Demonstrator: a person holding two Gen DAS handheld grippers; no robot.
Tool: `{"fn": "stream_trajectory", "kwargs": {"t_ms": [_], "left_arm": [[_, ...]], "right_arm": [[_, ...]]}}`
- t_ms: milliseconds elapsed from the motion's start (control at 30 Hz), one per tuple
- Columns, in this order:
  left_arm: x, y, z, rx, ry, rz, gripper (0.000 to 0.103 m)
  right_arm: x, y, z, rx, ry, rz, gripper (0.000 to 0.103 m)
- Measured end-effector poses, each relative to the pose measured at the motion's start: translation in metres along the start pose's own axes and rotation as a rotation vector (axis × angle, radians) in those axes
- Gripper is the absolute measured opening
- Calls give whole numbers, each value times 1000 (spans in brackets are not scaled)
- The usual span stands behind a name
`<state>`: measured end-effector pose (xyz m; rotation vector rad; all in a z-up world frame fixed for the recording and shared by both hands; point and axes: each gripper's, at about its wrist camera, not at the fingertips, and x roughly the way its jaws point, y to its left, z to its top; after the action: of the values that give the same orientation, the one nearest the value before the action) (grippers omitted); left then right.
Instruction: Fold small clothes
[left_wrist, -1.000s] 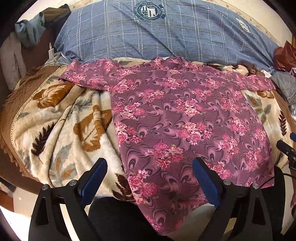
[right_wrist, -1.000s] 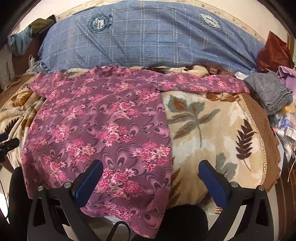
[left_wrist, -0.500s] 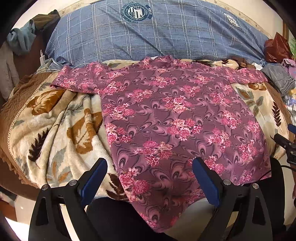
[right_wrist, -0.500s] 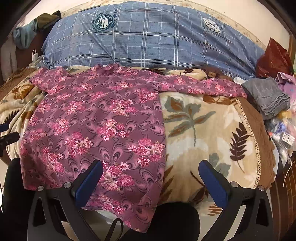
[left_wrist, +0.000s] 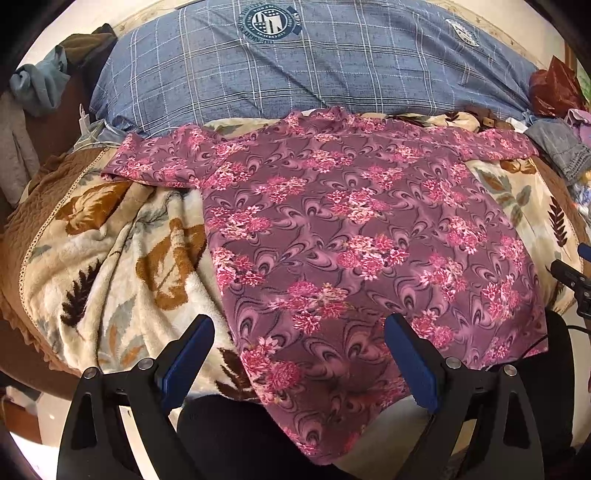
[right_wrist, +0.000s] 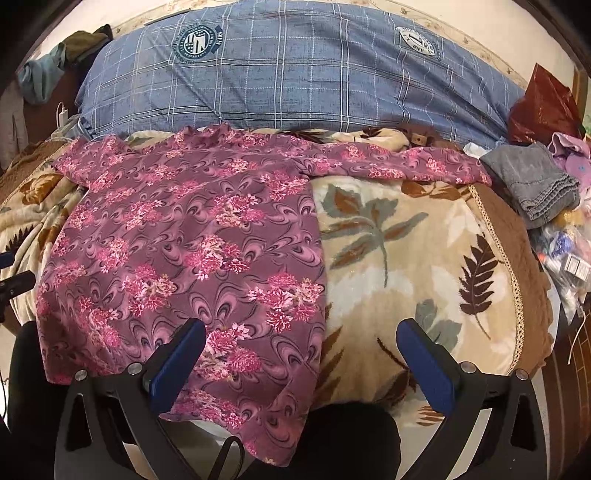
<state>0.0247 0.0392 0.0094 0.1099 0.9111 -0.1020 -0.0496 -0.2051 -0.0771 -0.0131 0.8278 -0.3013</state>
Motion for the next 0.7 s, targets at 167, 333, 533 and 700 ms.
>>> {"fn": "stream_trajectory", "kwargs": {"t_ms": [167, 333, 533, 700], "left_arm": [[5, 4, 2, -17, 11, 6, 94], [13, 10, 4, -46, 29, 16, 94], [25, 16, 7, -80, 53, 13, 94], [33, 16, 10, -86, 64, 12, 94]], "right_arm": [[3, -4, 0, 15, 7, -1, 103], [9, -6, 0, 26, 21, 4, 103], [12, -10, 2, 40, 24, 3, 103], [16, -14, 3, 54, 34, 17, 103]]}}
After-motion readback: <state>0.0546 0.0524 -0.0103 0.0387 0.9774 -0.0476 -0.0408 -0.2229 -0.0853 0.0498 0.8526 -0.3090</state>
